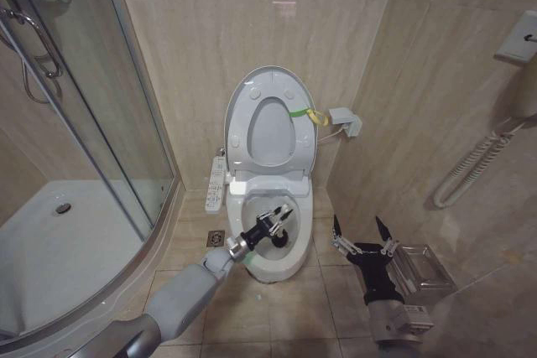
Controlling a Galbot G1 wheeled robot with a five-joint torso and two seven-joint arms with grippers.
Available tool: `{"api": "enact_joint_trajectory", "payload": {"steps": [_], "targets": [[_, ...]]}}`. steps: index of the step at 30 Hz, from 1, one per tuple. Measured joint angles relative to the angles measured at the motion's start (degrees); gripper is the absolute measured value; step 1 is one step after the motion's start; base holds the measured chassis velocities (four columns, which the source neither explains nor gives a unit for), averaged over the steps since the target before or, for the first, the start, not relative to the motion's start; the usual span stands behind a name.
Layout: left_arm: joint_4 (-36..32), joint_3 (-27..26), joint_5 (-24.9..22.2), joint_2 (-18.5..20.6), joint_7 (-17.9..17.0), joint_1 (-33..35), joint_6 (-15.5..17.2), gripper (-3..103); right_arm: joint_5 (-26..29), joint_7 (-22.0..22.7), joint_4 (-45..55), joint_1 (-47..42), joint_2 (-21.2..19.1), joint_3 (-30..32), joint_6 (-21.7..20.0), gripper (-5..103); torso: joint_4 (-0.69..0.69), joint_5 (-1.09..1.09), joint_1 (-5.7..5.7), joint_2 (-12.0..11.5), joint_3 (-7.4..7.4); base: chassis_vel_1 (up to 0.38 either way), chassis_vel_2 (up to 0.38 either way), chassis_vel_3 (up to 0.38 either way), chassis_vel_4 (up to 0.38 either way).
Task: Open the toilet lid, clean the toilet bowl with a toilet brush, close the toilet lid, and flush.
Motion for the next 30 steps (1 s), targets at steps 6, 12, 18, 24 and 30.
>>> {"api": "enact_joint_trajectory", "payload": {"steps": [6, 12, 18, 24, 30], "targets": [[3.11, 0.33, 0.32, -0.78, 0.01, 0.22, -0.41, 22, 0.0, 0.01, 0.0, 0.0, 0.0, 0.0, 0.0, 100, 0.02, 0.0, 0.0, 0.0, 0.0, 0.0, 0.0, 0.0, 0.0], [9.31, -1.13, 0.85, -1.1, 1.92, -0.51, -1.13, 22, 0.0, 0.0, 0.0, 0.0, 0.0, 0.0, 0.0, 100, 0.04, 0.0, 0.0, 0.0, 0.0, 0.0, 0.0, 0.0, 0.0], [4.28, -1.13, 0.16, -0.85, 0.87, -0.68, -1.02, 22, 0.0, 0.0, 0.0, 0.0, 0.0, 0.0, 0.0, 100, 0.01, 0.0, 0.0, 0.0, 0.0, 0.0, 0.0, 0.0, 0.0], [6.33, -1.0, 0.06, -2.17, 0.8, -1.07, -1.04, 22, 0.0, 0.0, 0.0, 0.0, 0.0, 0.0, 0.0, 100, -0.01, -0.01, 0.0, 0.0, 0.0, 0.0, 0.0, 0.0, 0.0], [12.34, -1.62, 1.12, -3.29, 2.41, -1.64, -1.15, 22, 0.0, 0.0, 0.0, 0.0, 0.0, 0.0, 0.0, 100, 0.04, 0.0, 0.0, 0.0, 0.0, 0.0, 0.0, 0.0, 0.0]]}}
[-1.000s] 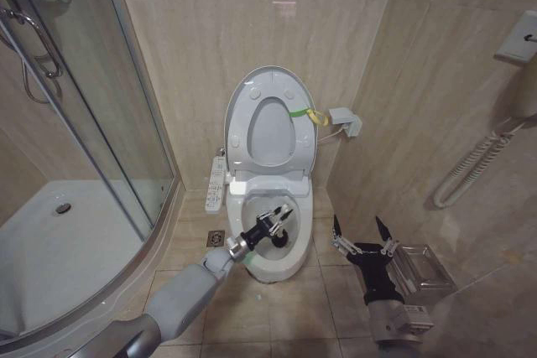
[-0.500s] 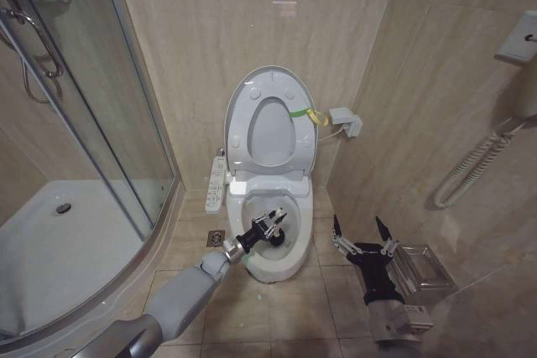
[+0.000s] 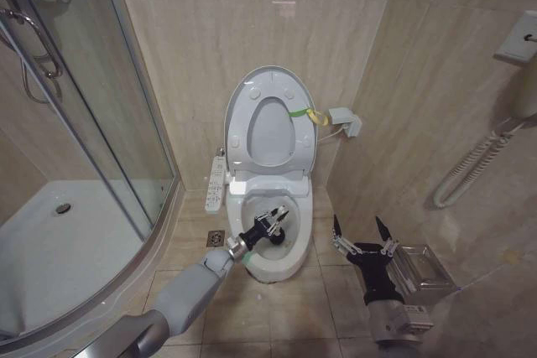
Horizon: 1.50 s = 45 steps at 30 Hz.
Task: Open the toilet lid, clean the toilet bowl with a toilet brush, close the toilet lid, and flush.
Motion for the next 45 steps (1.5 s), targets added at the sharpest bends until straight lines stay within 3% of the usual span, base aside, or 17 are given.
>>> {"api": "enact_joint_trajectory", "payload": {"steps": [10, 20, 27, 36, 45], "targets": [[-9.41, 2.54, -0.42, 0.06, -2.51, 0.9, 0.42, 22, 0.0, 0.0, 0.0, 0.0, 0.0, 0.0, 0.0, 100, -0.04, 0.0, 0.0, 0.01, 0.0, 0.0, 0.0, 0.0, 0.0], [-3.96, 2.04, 0.66, 1.06, -1.27, 1.03, -0.01, 22, 0.0, 0.0, 0.0, 0.0, 0.0, 0.0, 0.0, 100, 0.0, 0.0, 0.0, 0.01, 0.0, 0.0, 0.0, 0.0, 0.0], [-10.94, 1.95, -0.88, 2.53, -2.44, 1.0, 0.97, 22, 0.0, 0.0, 0.0, 0.0, 0.0, 0.0, 0.0, 100, -0.06, -0.01, 0.0, 0.01, 0.0, 0.0, 0.0, 0.0, 0.0], [-3.36, 1.24, 0.25, 1.96, -0.89, 0.96, 0.02, 22, 0.0, 0.0, 0.0, 0.0, 0.0, 0.0, 0.0, 100, 0.0, -0.01, 0.0, 0.01, 0.0, 0.0, 0.0, 0.0, 0.0], [-10.97, 1.64, -0.89, 2.23, -2.44, 1.44, 1.1, 22, 0.0, 0.0, 0.0, 0.0, 0.0, 0.0, 0.0, 100, -0.05, -0.01, 0.0, 0.01, -0.01, 0.0, 0.0, 0.0, 0.0]]}}
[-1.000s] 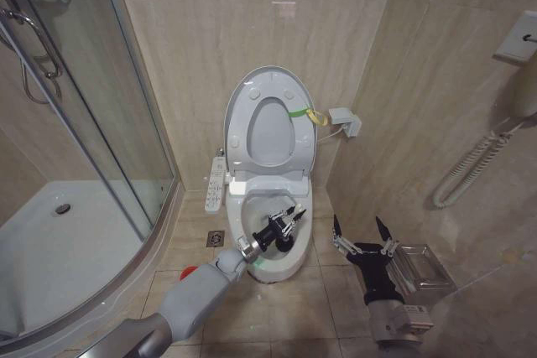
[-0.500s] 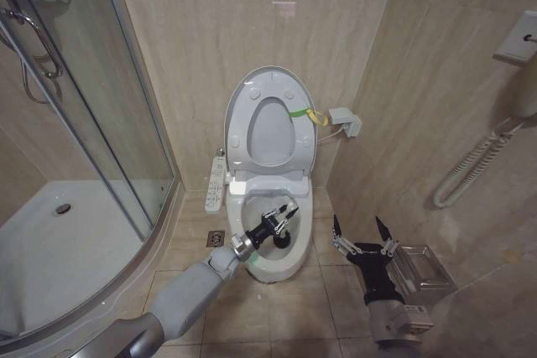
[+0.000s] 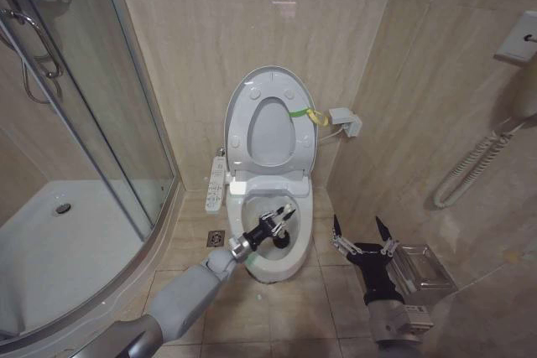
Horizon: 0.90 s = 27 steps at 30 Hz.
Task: Open the toilet lid, clean the toilet bowl with a toilet brush, close the toilet lid, and flush.
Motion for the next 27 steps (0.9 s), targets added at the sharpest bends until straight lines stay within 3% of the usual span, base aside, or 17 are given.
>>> {"api": "enact_joint_trajectory", "payload": {"steps": [7, 17, 22, 27], "targets": [[8.45, -1.08, 3.32, -1.88, 1.03, -0.51, -1.05, 22, 0.0, 0.0, 0.0, 0.0, 0.0, 0.0, 0.0, 100, 0.05, 0.01, 0.0, -0.01, 0.0, 0.0, 0.0, 0.0, 0.0], [0.62, 0.1, -0.06, -0.69, 0.16, -0.29, 0.59, 22, 0.0, 0.0, 0.0, 0.0, 0.0, 0.0, 0.0, 100, 0.0, 0.0, 0.0, -0.01, 0.0, 0.0, 0.0, 0.0, 0.0], [7.95, -0.59, 2.95, -2.04, 0.98, -0.59, -0.48, 22, 0.0, 0.0, 0.0, 0.0, 0.0, 0.0, 0.0, 100, 0.04, 0.01, 0.0, -0.01, 0.0, 0.0, 0.0, 0.0, 0.0], [7.2, -0.76, 3.16, -1.37, 1.21, 0.14, -0.82, 22, 0.0, 0.0, 0.0, 0.0, 0.0, 0.0, 0.0, 100, 0.05, 0.01, 0.0, -0.01, 0.0, 0.0, 0.0, 0.0, 0.0]]}}
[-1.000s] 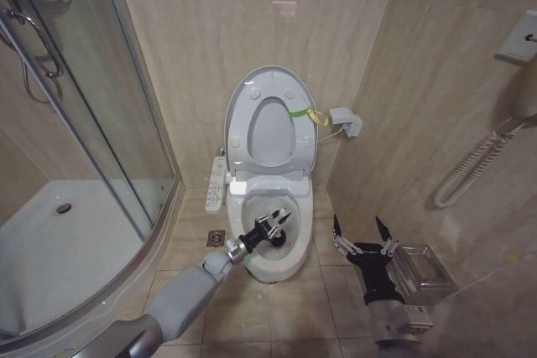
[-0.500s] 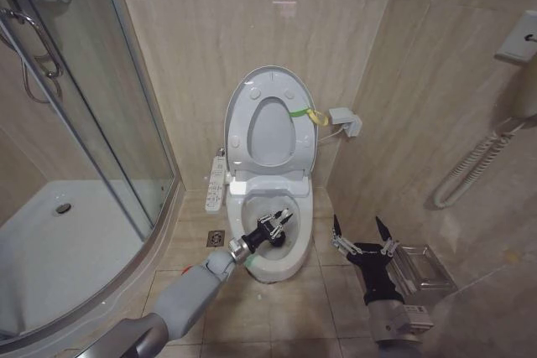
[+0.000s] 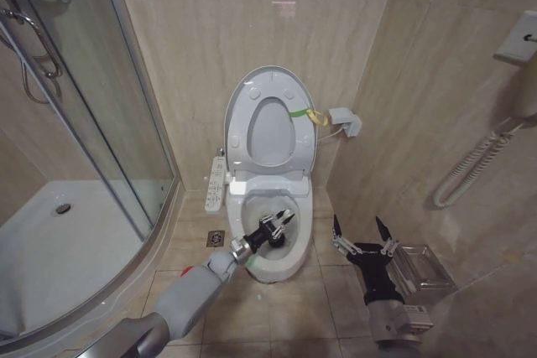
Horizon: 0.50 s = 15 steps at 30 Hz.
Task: Open the toilet lid, clean the toilet bowl with a toilet brush, close the toilet lid, and flush.
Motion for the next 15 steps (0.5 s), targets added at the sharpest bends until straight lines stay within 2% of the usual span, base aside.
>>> {"api": "enact_joint_trajectory", "payload": {"steps": [6, 9, 12, 15], "targets": [[-6.25, 0.76, -2.96, 0.93, -1.48, 0.45, 1.66, 22, 0.0, 0.0, 0.0, 0.0, 0.0, 0.0, 0.0, 100, -0.04, 0.0, 0.0, 0.0, 0.0, 0.0, 0.0, 0.0, 0.0], [-5.24, 0.92, -2.81, 0.7, -1.57, 0.27, 1.62, 22, 0.0, 0.0, 0.0, 0.0, 0.0, 0.0, 0.0, 100, -0.05, -0.01, 0.0, 0.0, 0.0, 0.0, 0.0, 0.0, 0.0], [-0.25, 0.16, -1.75, 0.14, -0.61, -0.12, 0.47, 22, 0.0, 0.0, 0.0, 0.0, 0.0, 0.0, 0.0, 100, -0.02, -0.01, 0.0, 0.0, 0.0, 0.0, 0.0, 0.0, 0.0], [-0.73, -0.03, -1.69, 0.68, -0.33, -0.15, 0.24, 22, 0.0, 0.0, 0.0, 0.0, 0.0, 0.0, 0.0, 100, -0.01, -0.01, 0.0, 0.0, 0.0, 0.0, 0.0, 0.0, 0.0]]}}
